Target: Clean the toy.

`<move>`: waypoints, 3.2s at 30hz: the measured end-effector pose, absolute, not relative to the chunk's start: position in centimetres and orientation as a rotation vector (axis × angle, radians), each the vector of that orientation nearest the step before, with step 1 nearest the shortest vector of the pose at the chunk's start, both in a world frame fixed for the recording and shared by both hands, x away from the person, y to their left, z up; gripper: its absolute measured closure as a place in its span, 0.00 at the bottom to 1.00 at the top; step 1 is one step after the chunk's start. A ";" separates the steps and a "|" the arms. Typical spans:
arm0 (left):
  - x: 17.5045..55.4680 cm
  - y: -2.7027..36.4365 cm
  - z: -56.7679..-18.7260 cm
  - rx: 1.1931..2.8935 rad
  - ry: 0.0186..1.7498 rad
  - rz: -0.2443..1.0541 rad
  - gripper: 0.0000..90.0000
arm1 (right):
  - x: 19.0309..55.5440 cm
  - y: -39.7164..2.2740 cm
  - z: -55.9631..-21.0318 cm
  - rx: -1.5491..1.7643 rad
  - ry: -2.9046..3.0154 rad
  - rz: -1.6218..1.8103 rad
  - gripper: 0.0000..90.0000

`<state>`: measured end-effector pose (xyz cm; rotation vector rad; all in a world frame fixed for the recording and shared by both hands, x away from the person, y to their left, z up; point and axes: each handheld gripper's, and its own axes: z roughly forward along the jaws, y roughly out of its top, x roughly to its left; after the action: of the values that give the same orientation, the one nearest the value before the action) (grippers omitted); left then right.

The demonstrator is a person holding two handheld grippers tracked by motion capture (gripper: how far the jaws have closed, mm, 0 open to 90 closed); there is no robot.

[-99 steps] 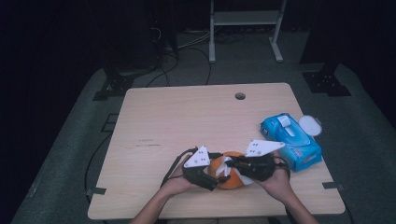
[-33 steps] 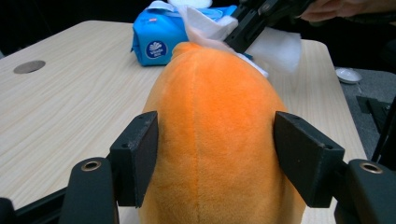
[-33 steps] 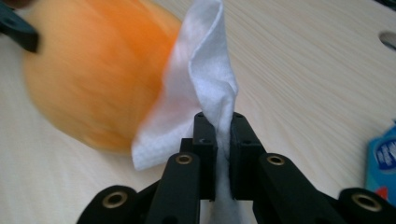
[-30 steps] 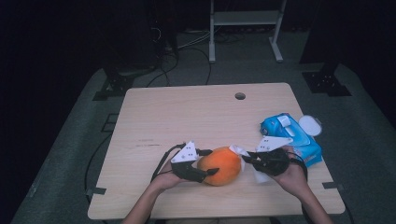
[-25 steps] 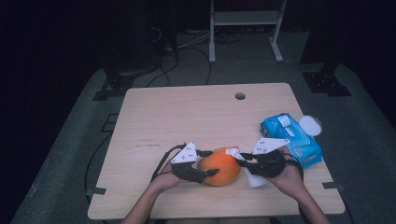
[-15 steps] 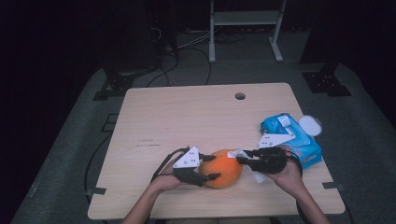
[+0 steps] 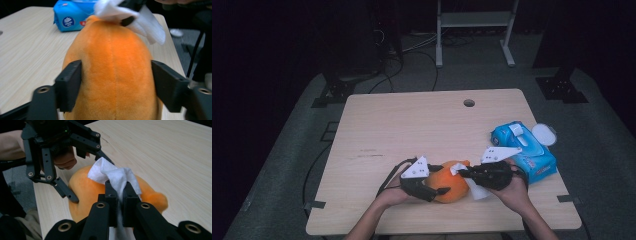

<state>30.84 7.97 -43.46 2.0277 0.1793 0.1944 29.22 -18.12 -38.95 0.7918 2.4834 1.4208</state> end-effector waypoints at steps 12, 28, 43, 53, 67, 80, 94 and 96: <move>30.5 7.6 -43.5 2.014 0.138 0.191 0.36 | 30.4 -20.3 -39.8 0.912 2.433 1.397 0.95; 31.5 7.7 -43.9 2.009 0.278 0.130 0.18 | 30.6 -20.9 -40.1 0.936 2.426 1.410 0.95; 31.7 7.9 -44.2 1.988 0.302 0.114 0.10 | 30.6 -20.9 -40.1 0.935 2.423 1.467 0.94; 31.1 7.5 -43.5 1.947 0.281 0.178 0.38 | 30.3 -20.8 -39.4 0.943 2.378 1.516 0.95; 30.6 8.8 -41.1 1.854 0.296 0.247 0.43 | 30.0 -20.9 -37.9 0.916 2.324 1.656 0.95; 30.6 8.6 -41.2 1.863 0.301 0.249 0.44 | 29.9 -19.9 -38.2 0.905 2.337 1.640 0.95; 30.5 8.0 -41.5 1.916 0.319 0.253 0.43 | 29.8 -19.4 -38.7 0.916 2.361 1.613 0.95; 30.5 7.5 -41.9 1.916 0.322 0.236 0.41 | 29.4 -19.0 -38.4 0.884 2.366 1.626 0.94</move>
<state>30.45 7.50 -41.94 1.9156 0.3224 0.2364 29.41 -19.00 -38.39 0.8835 2.3664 1.6264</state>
